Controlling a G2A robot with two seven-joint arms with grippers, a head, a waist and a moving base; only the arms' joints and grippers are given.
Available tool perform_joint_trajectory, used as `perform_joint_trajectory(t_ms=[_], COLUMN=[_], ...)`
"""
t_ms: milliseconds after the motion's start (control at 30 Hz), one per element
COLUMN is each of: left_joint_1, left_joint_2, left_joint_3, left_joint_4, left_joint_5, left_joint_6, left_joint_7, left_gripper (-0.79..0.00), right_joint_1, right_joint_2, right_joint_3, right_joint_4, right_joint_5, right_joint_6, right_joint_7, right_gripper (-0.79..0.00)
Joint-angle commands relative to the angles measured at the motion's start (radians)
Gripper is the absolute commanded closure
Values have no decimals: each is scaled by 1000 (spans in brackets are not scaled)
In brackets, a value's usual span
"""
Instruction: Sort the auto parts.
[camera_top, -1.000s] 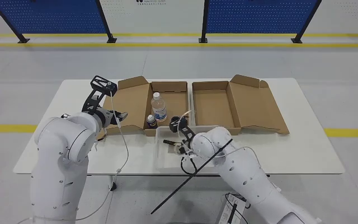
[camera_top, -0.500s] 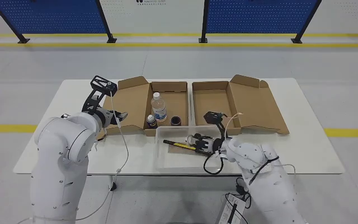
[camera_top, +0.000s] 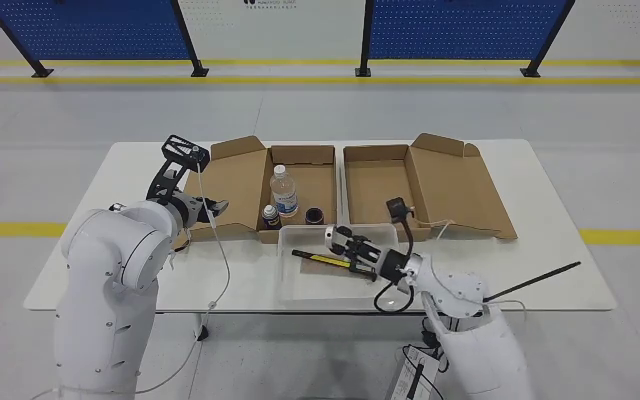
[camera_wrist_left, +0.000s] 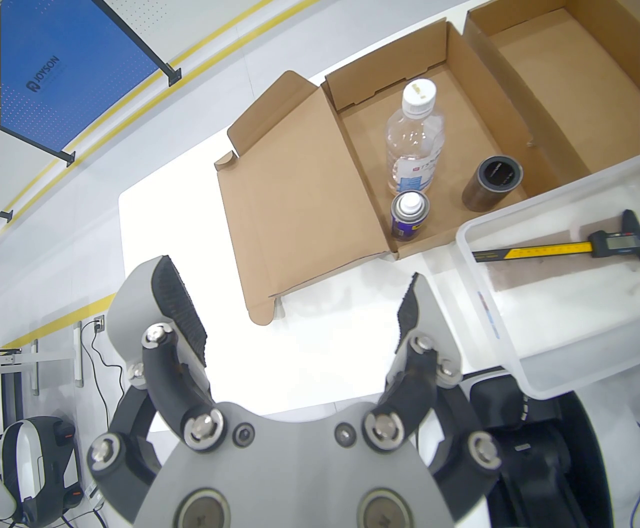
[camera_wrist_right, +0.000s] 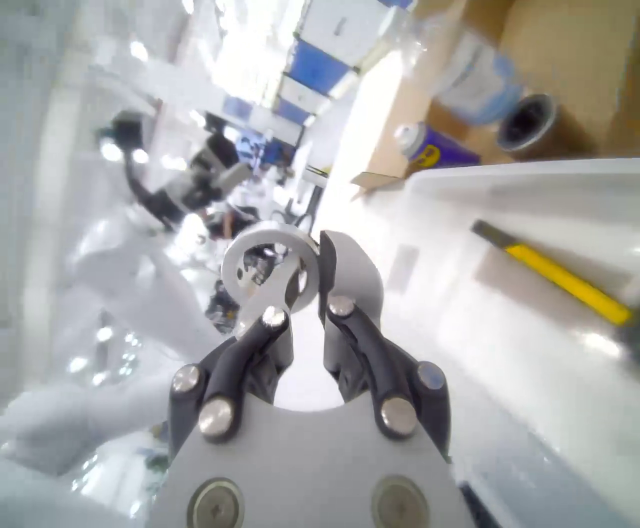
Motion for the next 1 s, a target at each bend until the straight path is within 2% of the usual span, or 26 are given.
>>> perform_joint_trajectory(t_ms=[0, 333, 967], left_joint_1=[0, 0, 0], left_joint_2=[0, 0, 0], left_joint_3=[0, 0, 0], left_joint_4=[0, 0, 0], left_joint_5=[0, 0, 0], left_joint_6=[0, 0, 0], left_joint_7=[0, 0, 0], left_gripper=[-785, -785, -785], right_joint_1=[6, 27, 33], right_joint_2=[-1, 3, 21], right_joint_3=[-11, -39, -52], right_joint_4=[12, 28, 13], right_joint_5=[34, 55, 40], right_joint_6=[-30, -57, -31], right_joint_7=[-9, -28, -22], right_gripper=[0, 0, 0])
